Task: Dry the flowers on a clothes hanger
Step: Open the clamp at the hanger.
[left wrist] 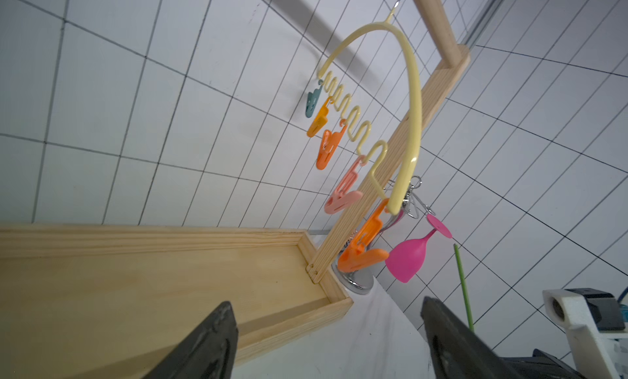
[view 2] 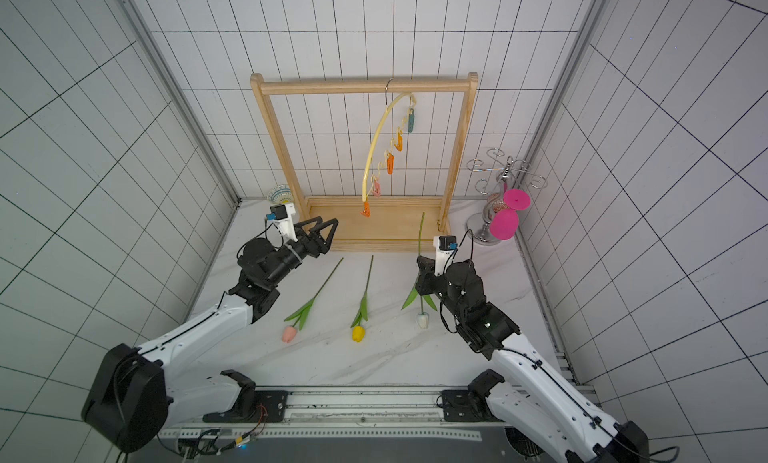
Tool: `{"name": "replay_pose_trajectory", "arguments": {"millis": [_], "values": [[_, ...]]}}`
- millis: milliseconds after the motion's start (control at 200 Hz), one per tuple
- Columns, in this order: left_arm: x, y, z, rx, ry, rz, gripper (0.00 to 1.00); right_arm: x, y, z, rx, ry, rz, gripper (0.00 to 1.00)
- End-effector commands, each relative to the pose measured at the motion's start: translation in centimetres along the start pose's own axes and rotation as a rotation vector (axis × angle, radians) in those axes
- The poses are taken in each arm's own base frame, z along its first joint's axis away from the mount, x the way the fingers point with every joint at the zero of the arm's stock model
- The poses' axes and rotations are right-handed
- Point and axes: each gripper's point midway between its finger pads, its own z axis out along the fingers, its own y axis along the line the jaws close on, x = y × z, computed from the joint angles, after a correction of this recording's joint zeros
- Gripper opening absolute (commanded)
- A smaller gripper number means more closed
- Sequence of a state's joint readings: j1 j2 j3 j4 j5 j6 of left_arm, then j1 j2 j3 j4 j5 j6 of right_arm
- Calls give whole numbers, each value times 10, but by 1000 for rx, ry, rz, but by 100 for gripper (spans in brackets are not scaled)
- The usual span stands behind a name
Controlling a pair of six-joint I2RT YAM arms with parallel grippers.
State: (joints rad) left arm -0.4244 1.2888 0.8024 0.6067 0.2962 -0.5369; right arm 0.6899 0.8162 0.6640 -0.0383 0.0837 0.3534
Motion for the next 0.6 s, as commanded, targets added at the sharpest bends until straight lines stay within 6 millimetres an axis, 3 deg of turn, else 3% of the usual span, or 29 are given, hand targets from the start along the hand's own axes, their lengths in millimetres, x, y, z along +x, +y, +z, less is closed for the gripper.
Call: {"name": "replay_pose_trajectory", "arguments": {"millis": [0,110,265,430,595], "values": [[-13,-32,23,177,12,55,86,-16,4,3,4,-44,-14,0],[-15,-36,52,246,32,50,85,-20,-7,11,75,-46,43,0],[0,-60,85,396,123,39,71,-33,-13,27,96,-21,33,0],[18,-95,91,455,116,99,71,-46,-37,56,81,84,129,0],[36,-129,92,562,205,117,71,-59,-47,74,7,131,131,0]]}}
